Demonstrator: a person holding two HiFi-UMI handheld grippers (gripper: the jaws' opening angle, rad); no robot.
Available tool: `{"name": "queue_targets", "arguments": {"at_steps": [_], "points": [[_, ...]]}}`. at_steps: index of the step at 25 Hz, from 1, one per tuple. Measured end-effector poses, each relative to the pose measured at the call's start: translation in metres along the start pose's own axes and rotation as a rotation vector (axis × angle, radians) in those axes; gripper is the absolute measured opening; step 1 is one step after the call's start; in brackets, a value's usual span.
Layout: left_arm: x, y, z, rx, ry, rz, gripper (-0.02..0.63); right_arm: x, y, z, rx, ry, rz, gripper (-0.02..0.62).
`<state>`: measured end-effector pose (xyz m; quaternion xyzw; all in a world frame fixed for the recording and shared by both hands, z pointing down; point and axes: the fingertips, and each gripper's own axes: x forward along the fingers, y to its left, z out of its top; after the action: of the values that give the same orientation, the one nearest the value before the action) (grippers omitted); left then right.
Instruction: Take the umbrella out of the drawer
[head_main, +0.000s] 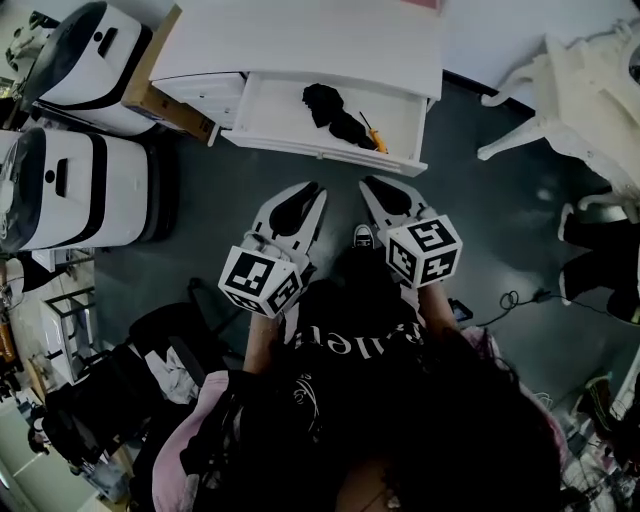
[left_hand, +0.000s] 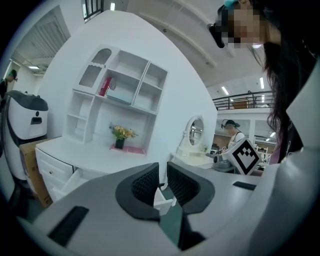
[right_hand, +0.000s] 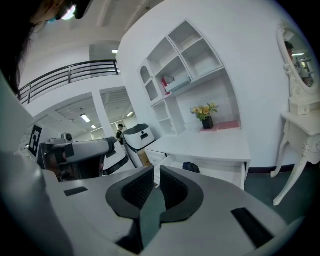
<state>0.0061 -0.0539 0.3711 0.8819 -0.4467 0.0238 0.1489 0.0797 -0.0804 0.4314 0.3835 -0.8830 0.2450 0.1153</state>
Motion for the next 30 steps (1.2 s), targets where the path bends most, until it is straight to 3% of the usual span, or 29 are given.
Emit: {"name": "queue_targets", "arguments": {"at_steps": [9,16,23,30], "points": [[0.048,0.022,0.014,-0.001,0.007,0.104,0.058,0.034,-0.054,0.030,-0.014,0.020,0.072,0.066],[0.059,0.044,0.011,-0.024,0.028,0.126,0.058,0.061,-0.073,0.027,-0.012,0.063,0.064,0.067],[0.085,0.083,0.013,0.020,0.038,0.076,0.058,0.101,-0.097,0.028,-0.017,0.086,0.007,0.067],[0.113,0.146,0.006,0.008,0.089,0.003,0.058,0.162,-0.118,0.023,-0.035,0.135,-0.053,0.067]]}}
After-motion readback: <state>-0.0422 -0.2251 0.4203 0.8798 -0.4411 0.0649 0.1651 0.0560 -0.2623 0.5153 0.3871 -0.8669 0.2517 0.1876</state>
